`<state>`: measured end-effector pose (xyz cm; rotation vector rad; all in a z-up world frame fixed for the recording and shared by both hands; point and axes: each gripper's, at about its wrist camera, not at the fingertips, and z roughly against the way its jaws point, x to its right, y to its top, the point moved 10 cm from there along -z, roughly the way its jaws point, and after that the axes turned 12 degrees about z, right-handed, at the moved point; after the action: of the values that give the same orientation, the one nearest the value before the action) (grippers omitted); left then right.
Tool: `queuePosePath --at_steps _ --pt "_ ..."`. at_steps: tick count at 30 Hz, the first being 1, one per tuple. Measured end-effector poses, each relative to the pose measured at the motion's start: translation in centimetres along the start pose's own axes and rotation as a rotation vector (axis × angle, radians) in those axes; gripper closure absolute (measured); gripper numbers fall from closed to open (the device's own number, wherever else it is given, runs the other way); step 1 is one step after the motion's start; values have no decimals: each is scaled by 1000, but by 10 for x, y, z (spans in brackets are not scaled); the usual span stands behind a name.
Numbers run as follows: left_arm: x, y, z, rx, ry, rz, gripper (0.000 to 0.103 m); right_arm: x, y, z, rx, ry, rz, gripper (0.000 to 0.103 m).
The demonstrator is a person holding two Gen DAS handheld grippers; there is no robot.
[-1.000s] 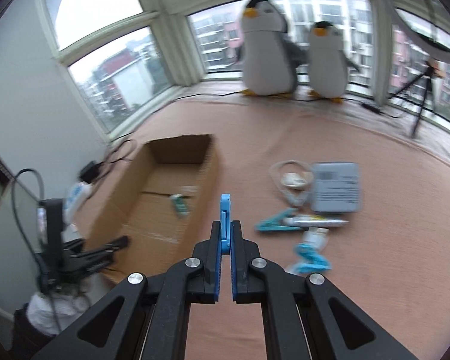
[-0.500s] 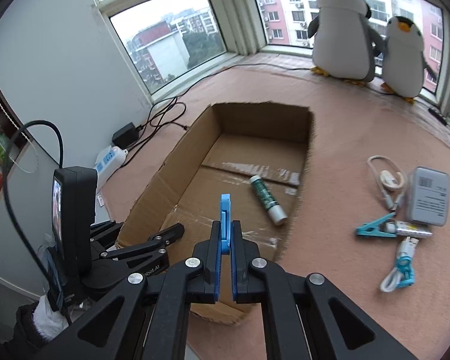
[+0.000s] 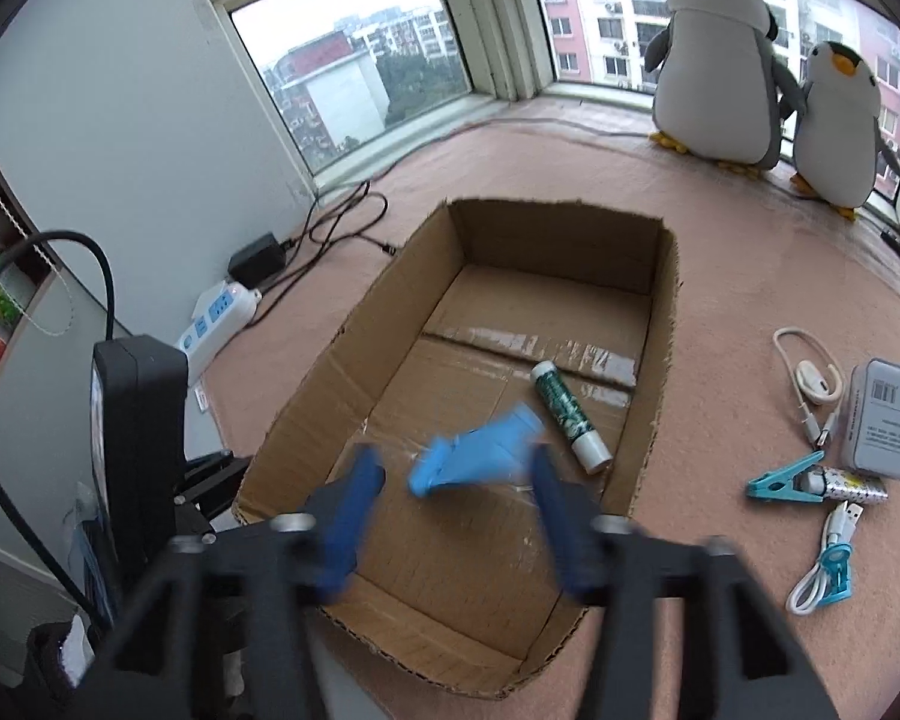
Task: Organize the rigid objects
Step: 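Lift the blue phone stand, carry it into the box and release, then return the right gripper to the teal clip and close on it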
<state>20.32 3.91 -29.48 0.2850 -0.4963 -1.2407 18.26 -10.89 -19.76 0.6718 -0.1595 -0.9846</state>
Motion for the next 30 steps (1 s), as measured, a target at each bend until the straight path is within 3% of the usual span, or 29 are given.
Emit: queuePosePath --at_steps 15,30 --pt "0 -1 0 3 0 0 63 14 -7 24 39 -20 -43 48" --pt "0 -1 0 3 1 -2 63 124 -71 93 81 -193 -267 38"
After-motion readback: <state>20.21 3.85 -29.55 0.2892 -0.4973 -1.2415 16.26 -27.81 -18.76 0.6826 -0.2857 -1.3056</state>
